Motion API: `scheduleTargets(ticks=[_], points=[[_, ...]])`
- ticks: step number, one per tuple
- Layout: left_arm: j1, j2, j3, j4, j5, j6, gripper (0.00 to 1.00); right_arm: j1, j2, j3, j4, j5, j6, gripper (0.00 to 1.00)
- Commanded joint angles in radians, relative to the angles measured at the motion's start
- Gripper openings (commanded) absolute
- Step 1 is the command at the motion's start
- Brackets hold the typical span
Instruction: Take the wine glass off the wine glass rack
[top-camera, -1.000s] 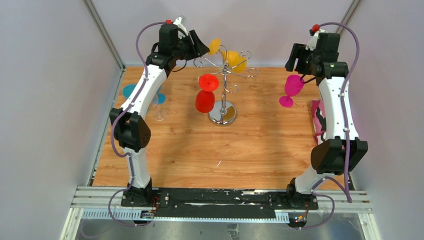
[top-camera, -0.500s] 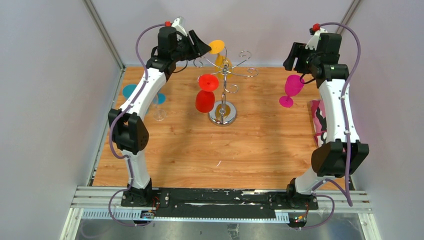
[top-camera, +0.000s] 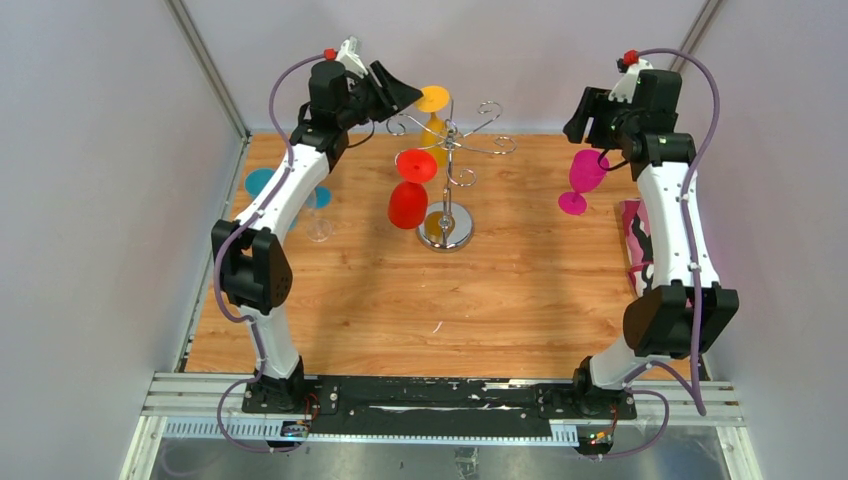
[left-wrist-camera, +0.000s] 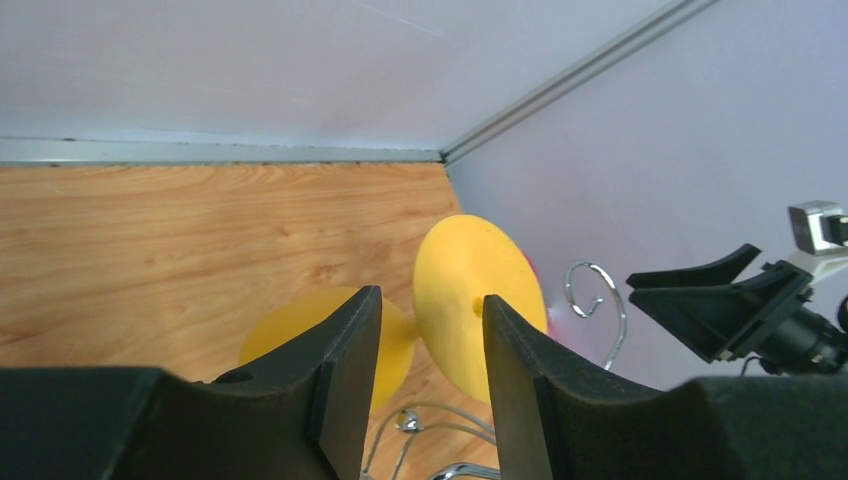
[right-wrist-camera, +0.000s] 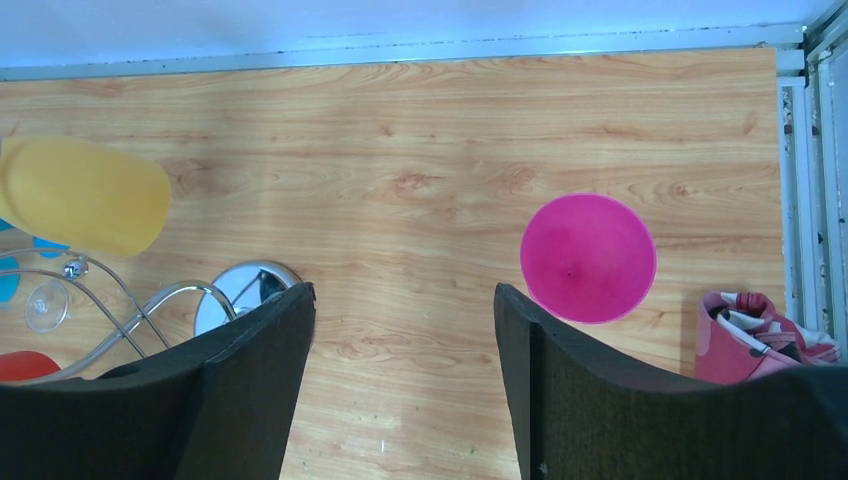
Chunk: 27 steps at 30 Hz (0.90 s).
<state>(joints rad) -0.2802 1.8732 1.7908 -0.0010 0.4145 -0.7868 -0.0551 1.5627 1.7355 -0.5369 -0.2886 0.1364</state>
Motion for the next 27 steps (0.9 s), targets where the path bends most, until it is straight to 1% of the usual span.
scheduleTargets(ticks=[1,3,6,16,21,24,27], points=[[0.003,0.035,0.010,0.096,0.071,-0.071,0.46,0.007,-0.045,-0.018,0.038,-0.011,0.013,0.70],[0.003,0.050,0.026,0.104,0.094,-0.091,0.41,0.007,-0.044,-0.020,0.041,-0.008,0.015,0.70],[0.003,0.048,0.022,0.117,0.113,-0.103,0.28,0.007,-0.044,-0.023,0.044,-0.006,0.018,0.70],[0.003,0.036,-0.012,0.117,0.139,-0.103,0.13,0.007,-0.043,-0.031,0.055,-0.012,0.025,0.70],[0.008,0.045,-0.011,0.117,0.163,-0.114,0.00,0.007,-0.042,-0.033,0.057,-0.015,0.029,0.70],[0.016,0.057,-0.013,0.124,0.178,-0.134,0.00,0.006,-0.041,-0.036,0.061,-0.017,0.029,0.70],[0.024,0.074,-0.030,0.197,0.222,-0.205,0.00,0.006,-0.043,-0.040,0.063,-0.015,0.032,0.70]])
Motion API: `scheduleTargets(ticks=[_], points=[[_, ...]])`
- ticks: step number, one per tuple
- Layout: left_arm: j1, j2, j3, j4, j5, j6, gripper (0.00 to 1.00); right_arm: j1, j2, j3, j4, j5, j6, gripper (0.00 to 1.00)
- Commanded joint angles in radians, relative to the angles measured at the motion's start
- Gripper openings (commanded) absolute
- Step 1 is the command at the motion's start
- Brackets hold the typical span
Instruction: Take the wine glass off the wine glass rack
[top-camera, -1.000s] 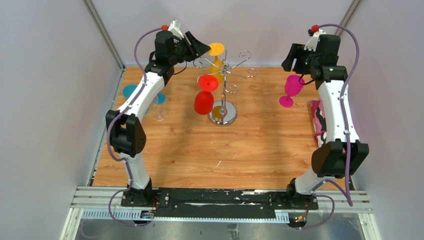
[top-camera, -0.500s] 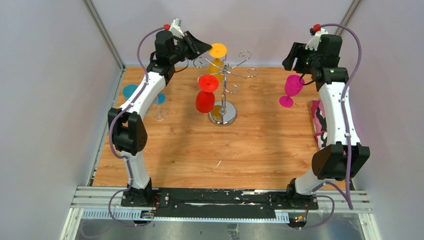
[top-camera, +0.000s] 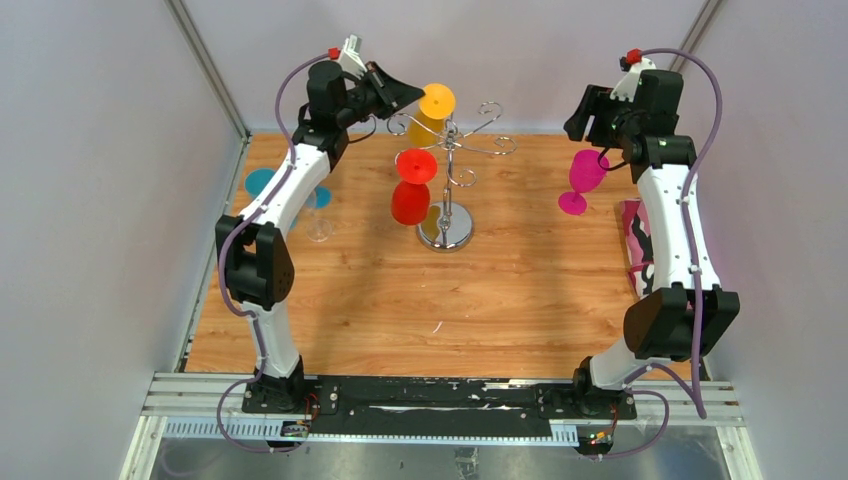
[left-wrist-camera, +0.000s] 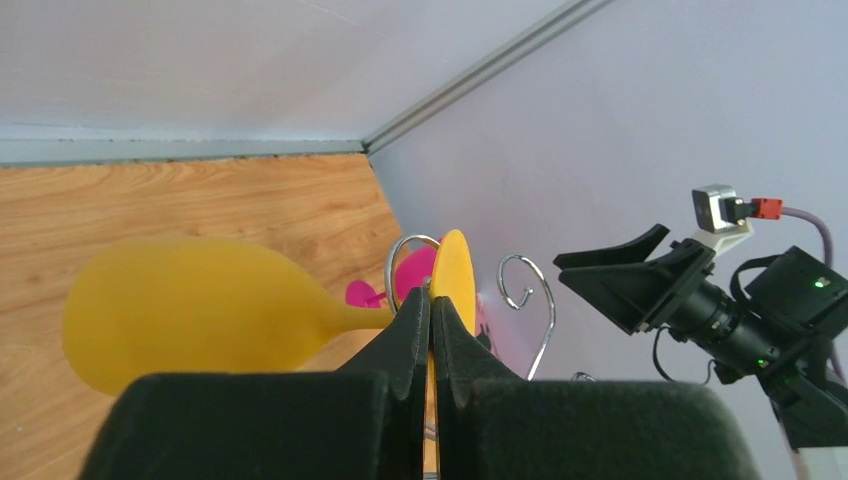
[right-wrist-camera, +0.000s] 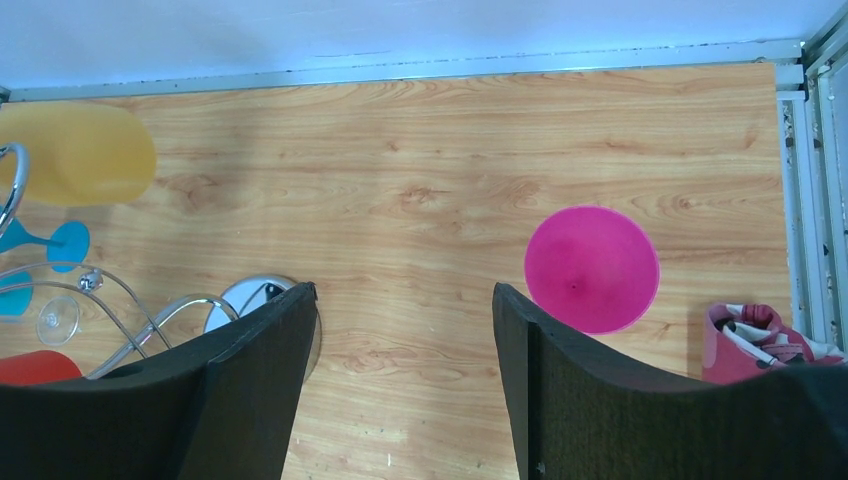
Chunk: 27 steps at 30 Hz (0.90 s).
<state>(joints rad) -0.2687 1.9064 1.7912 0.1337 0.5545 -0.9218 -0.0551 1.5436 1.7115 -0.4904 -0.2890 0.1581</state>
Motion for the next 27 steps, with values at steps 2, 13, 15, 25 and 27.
scheduleTargets(ticks=[2,13,15,25,27], points=[[0.020,0.058,-0.028,0.096,0.109,-0.115,0.00,0.006,-0.025,-0.019,0.017,-0.013,0.012,0.70],[0.039,0.157,0.059,0.243,0.142,-0.469,0.00,0.006,-0.019,-0.024,0.028,-0.031,0.021,0.70],[0.040,0.164,0.058,0.286,0.141,-0.526,0.00,0.007,-0.017,-0.024,0.028,-0.033,0.023,0.70],[0.040,0.119,0.040,0.294,0.110,-0.605,0.00,0.006,-0.015,-0.028,0.036,-0.053,0.030,0.70],[0.040,0.109,0.038,0.294,0.100,-0.603,0.00,0.006,-0.016,-0.029,0.039,-0.057,0.031,0.70]])
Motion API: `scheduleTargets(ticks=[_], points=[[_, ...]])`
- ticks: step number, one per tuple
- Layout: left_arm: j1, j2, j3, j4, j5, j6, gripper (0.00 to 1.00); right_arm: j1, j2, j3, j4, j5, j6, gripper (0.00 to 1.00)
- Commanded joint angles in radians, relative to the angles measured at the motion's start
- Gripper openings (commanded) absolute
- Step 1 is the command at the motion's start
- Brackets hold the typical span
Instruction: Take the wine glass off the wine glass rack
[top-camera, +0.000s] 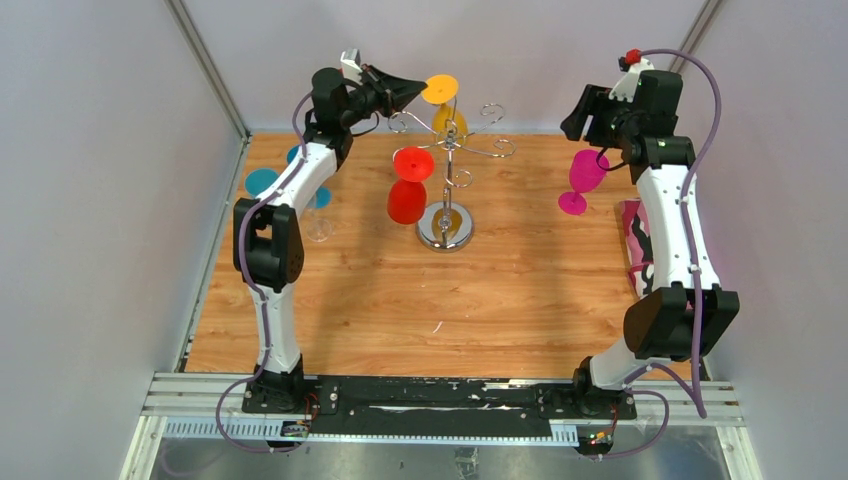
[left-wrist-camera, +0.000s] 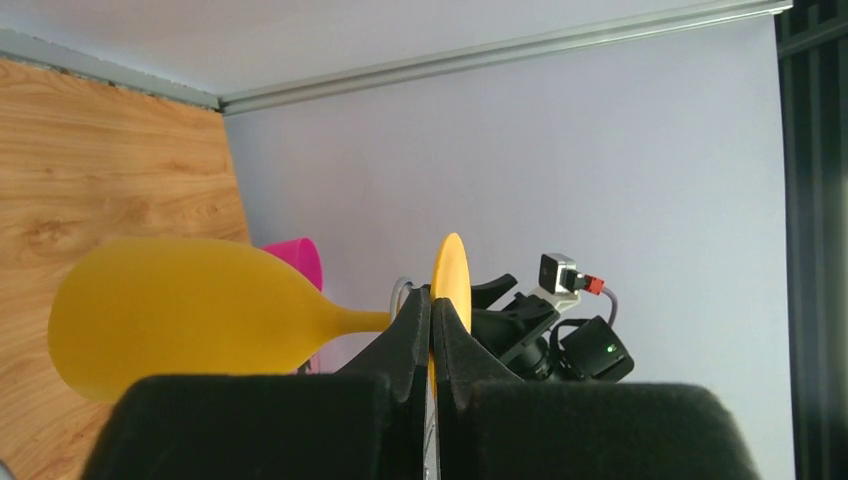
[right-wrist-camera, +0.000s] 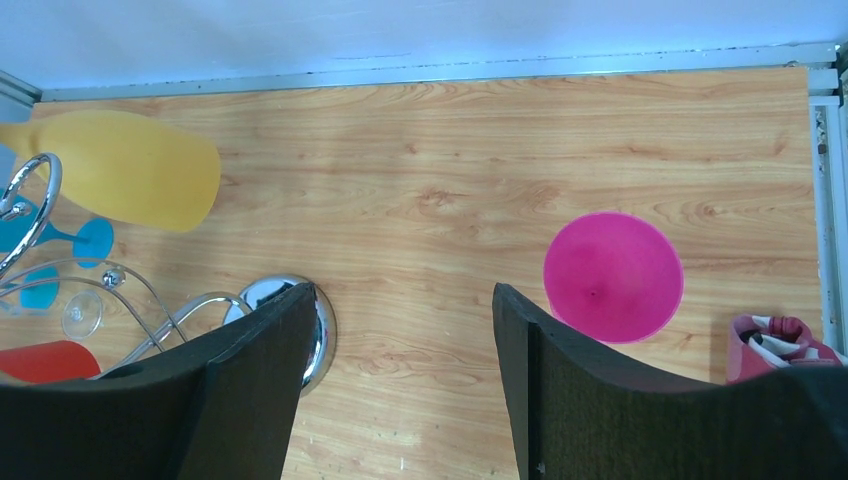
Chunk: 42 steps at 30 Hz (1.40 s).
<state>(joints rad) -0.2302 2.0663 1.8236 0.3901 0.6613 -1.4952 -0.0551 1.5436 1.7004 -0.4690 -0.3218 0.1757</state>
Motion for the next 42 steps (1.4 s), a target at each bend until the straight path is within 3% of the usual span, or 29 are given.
scheduleTargets(ticks=[1,18,32,42], points=[[0.002,-0.052,0.008,0.038,-0.008,-0.030,0.00,0.006,-0.016,-0.018,0.018,-0.026,0.013,0.70],[-0.064,-0.007,0.066,0.038,0.006,-0.017,0.00,0.006,-0.025,-0.032,0.032,-0.034,0.021,0.70],[-0.037,-0.236,-0.241,0.031,0.005,0.070,0.00,0.006,-0.028,-0.036,0.042,-0.076,0.040,0.71],[0.011,-0.227,-0.255,0.029,0.016,0.103,0.00,0.006,-0.024,-0.032,0.046,-0.103,0.050,0.71]])
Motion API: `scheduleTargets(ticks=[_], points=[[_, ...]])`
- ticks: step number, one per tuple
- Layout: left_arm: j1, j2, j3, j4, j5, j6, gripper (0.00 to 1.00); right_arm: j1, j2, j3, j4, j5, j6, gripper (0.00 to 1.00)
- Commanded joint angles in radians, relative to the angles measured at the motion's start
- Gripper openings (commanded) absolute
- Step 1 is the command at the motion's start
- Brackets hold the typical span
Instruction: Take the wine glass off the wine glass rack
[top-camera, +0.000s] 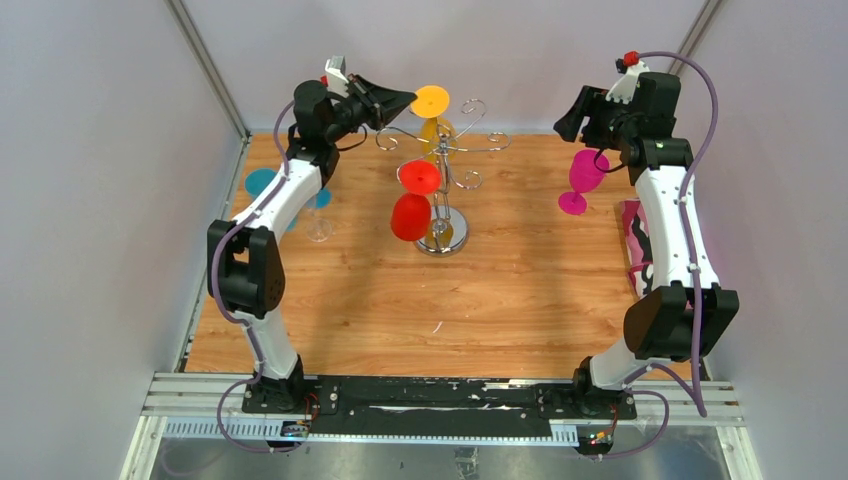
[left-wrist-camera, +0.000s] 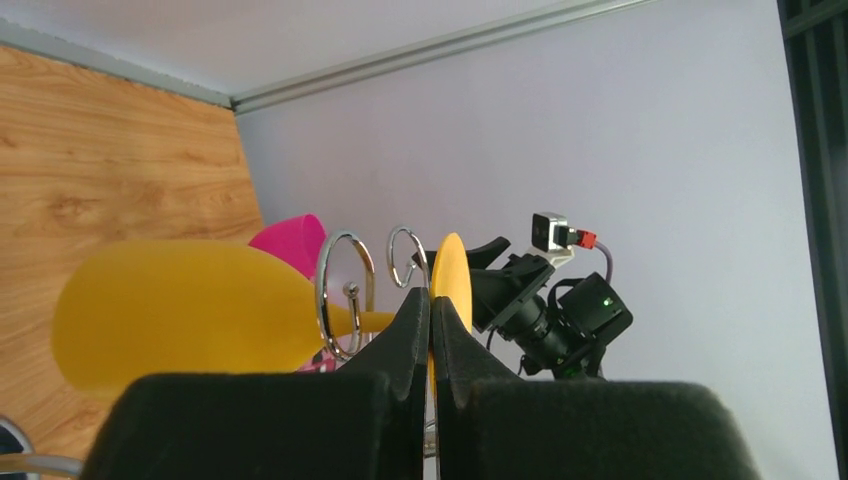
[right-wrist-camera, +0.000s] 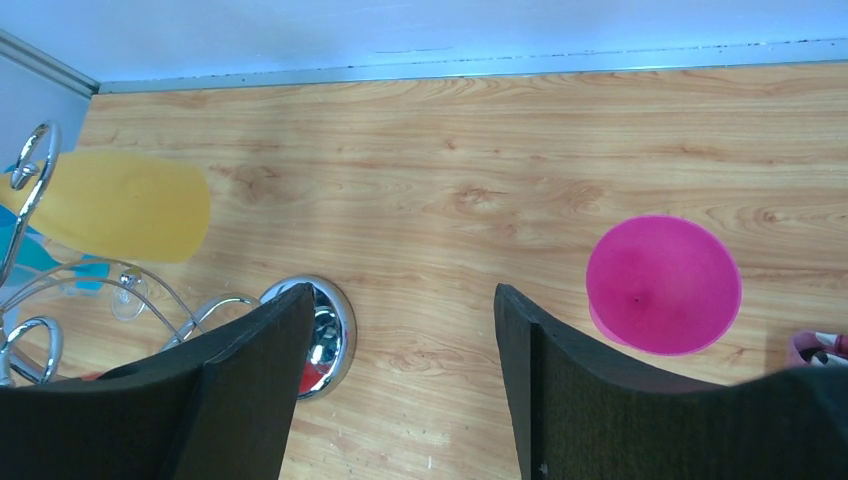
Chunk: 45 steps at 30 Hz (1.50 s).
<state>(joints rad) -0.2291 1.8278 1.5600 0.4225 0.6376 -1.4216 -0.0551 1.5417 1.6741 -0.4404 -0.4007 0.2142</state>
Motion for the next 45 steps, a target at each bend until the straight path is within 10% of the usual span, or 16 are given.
scheduleTargets(ticks=[1,45], points=[[0.016,0.015,0.011,-0.004,0.040,0.034,0.00,0.006,-0.019,-0.005,0.018,-0.022,0.011,0.71],[0.048,-0.128,-0.020,-0.125,0.106,0.134,0.00,0.006,-0.011,-0.022,0.049,-0.079,0.048,0.73]])
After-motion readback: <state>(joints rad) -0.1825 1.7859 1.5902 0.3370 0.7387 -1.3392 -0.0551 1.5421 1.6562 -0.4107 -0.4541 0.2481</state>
